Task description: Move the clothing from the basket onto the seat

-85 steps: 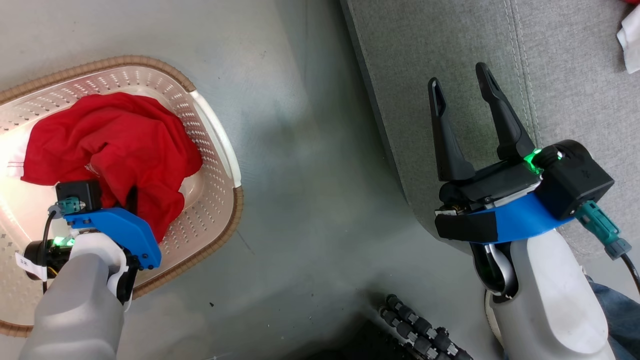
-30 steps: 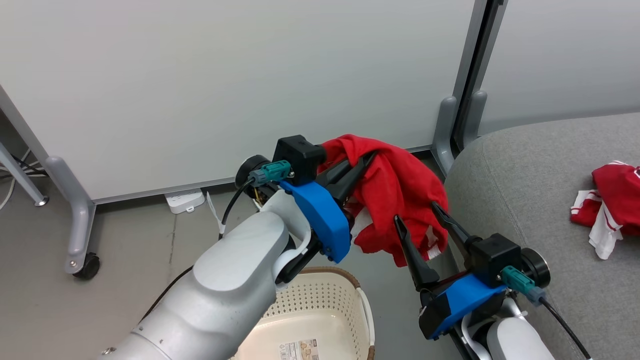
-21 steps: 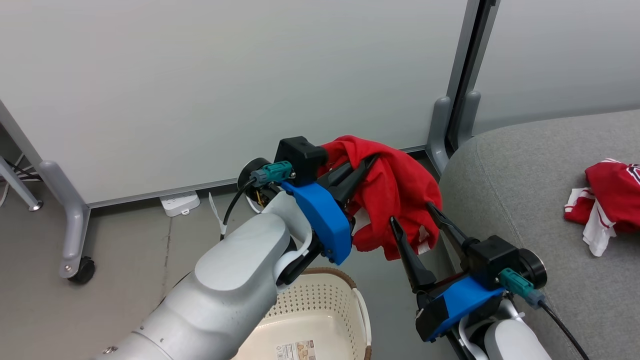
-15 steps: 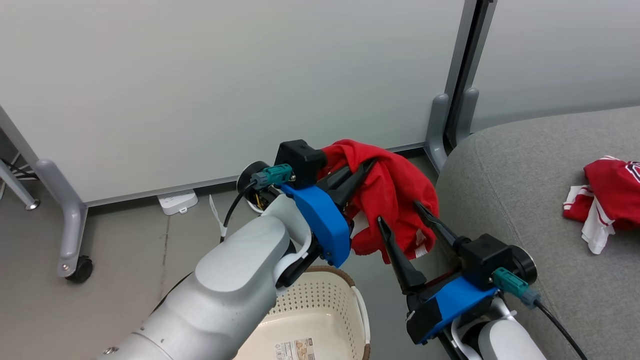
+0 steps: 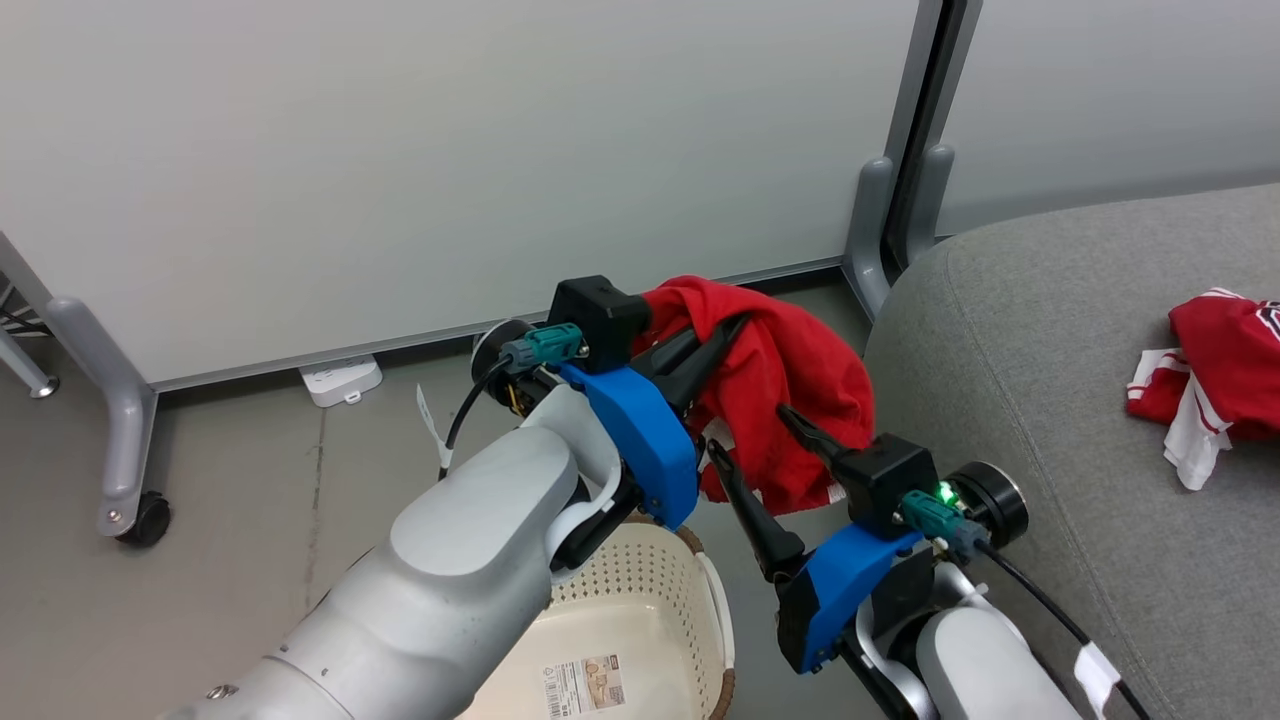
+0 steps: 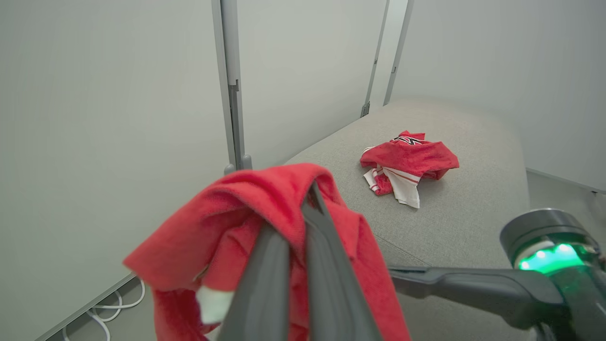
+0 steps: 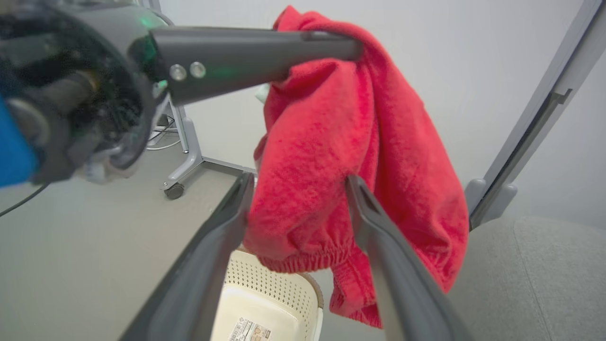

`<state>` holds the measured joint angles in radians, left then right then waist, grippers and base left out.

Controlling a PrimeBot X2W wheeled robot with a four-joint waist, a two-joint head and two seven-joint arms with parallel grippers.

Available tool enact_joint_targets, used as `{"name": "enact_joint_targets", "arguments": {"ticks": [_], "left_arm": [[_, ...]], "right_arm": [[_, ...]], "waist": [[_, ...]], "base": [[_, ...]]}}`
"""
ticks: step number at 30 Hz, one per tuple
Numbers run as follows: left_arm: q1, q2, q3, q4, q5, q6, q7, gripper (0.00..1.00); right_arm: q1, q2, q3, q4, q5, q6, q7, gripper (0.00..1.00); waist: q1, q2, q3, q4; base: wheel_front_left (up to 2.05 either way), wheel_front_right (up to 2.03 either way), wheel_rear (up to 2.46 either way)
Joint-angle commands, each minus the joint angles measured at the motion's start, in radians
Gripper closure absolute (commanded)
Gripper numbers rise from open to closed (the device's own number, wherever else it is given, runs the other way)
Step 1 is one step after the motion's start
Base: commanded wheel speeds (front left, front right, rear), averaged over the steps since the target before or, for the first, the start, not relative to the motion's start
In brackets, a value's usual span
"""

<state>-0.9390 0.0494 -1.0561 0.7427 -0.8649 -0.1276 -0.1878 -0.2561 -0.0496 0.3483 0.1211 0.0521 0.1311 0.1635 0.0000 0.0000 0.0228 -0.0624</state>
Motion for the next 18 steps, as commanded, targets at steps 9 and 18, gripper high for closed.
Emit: {"name": "enact_joint_targets", "arguments": {"ticks": [9,18], "left_arm": [[-0.022,0.002,-0.035,-0.017,-0.033,-0.002,-0.01,1.0],[-0.016,0.002,-0.069,-0.017,-0.059,-0.003,-0.009,1.0]], "right_arm": [[-0.116,-0.001,-0.028,0.178,-0.033,-0.001,-0.008,0.0],[-0.195,-0.001,0.019,0.314,0.015,-0.001,-0.036,1.0]], "waist": [[0.0,0.0,0.012,0.017],[0.0,0.0,-0.008,0.018]], "base": [[0.0,0.0,0.0],[0.0,0.0,0.0]]}}
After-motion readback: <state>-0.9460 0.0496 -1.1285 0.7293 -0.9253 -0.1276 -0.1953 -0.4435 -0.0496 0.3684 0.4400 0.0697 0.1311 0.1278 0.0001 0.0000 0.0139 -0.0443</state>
